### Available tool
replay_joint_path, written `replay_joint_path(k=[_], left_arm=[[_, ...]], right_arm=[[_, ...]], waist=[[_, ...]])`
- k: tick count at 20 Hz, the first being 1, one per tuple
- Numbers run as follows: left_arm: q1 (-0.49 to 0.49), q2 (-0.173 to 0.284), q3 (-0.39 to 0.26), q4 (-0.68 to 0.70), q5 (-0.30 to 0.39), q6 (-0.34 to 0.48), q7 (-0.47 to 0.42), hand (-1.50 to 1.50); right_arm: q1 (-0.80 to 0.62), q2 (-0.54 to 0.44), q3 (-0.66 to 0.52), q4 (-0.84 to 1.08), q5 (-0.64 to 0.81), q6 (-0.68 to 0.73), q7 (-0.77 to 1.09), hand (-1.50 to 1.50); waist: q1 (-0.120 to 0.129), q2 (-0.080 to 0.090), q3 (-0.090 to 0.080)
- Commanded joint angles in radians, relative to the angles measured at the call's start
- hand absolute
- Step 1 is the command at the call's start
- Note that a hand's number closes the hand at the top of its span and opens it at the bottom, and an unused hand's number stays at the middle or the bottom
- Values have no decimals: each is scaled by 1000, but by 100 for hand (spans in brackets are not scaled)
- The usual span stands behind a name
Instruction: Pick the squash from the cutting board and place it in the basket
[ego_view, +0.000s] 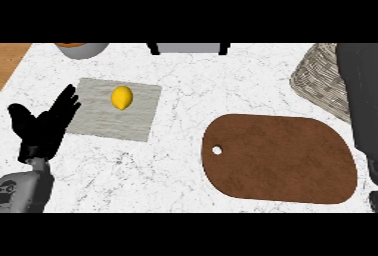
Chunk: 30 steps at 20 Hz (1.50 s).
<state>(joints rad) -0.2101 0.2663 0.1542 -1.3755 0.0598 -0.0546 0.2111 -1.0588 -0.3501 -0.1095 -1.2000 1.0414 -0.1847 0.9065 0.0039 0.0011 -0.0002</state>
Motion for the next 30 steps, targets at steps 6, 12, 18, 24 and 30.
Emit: replay_joint_path(k=[6, 12, 18, 24, 30], left_arm=[[20, 4, 10, 1, -15, -1, -15, 0], [-36, 5, 12, -12, -2, -5, 46, 0], [-20, -13, 1, -37, -17, 10, 30, 0], [-35, 15, 28, -8, 3, -33, 19, 0], [20, -36, 9, 8, -28, -2, -51, 0]], right_arm=[[187, -123, -100, 0, -111, -21, -217, 150], [146, -141, -182, 186, -172, -144, -346, 150], [202, -142, -276, 306, -160, -355, -339, -150], [157, -153, -258, 443, -216, -364, -490, -150], [143, -119, -263, 337, -250, -419, -460, -150]], waist=[[-7, -3, 0], [4, 1, 1], [12, 4, 1], [10, 3, 1], [-2, -2, 0]])
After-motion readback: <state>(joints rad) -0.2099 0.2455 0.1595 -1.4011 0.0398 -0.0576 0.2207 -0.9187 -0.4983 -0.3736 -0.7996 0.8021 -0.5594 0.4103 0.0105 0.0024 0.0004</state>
